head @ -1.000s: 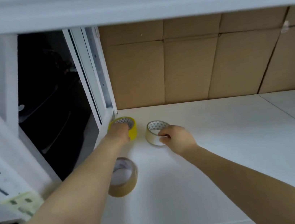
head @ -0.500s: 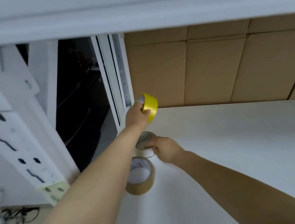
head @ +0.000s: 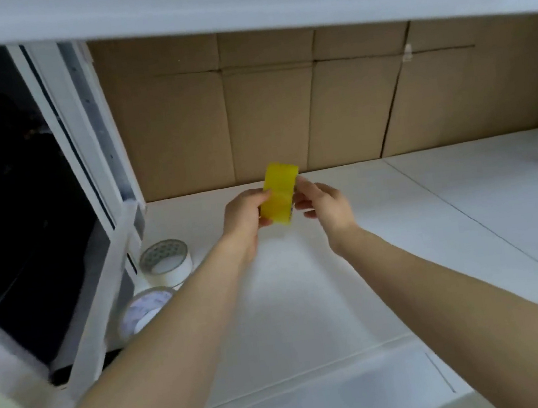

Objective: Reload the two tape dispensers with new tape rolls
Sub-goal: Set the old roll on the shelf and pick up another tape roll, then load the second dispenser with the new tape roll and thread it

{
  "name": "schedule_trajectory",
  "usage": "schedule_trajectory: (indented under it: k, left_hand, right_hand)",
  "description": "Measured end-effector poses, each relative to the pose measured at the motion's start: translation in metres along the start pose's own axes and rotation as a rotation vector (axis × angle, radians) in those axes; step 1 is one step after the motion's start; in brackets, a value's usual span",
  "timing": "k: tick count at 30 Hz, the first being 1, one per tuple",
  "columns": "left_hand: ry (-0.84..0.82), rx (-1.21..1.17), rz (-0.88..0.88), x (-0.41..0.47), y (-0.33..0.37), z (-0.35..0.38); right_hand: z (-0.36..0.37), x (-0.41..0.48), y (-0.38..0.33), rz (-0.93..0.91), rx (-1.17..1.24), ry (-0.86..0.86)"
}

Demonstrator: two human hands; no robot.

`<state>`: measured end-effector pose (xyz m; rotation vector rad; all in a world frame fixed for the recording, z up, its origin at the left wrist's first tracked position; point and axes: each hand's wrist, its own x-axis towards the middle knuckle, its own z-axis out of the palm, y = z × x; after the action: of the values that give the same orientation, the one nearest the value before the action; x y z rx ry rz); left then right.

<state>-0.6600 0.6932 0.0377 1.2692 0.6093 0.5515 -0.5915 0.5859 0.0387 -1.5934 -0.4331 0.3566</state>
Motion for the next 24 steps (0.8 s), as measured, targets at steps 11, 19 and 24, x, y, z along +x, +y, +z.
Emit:
schedule_trajectory:
  k: [11, 19, 24]
  left_hand:
    - [-0.272, 0.117, 0.054, -0.043, -0.028, 0.180]
    - [-0.472, 0.073, -0.013, -0.092, -0.070, 0.392]
    - [-0.571, 0.119, -0.054, -0.109, -0.095, 0.494]
  right_hand:
    - [-0.197, -0.016, 0.013, -0.148, 0.016, -0.017]
    - [-0.413, -0.030, 0.032, -0.165, -0.085, 0.160]
    - [-0.513, -0.039, 0.042, -0.138, -0.105, 0.265]
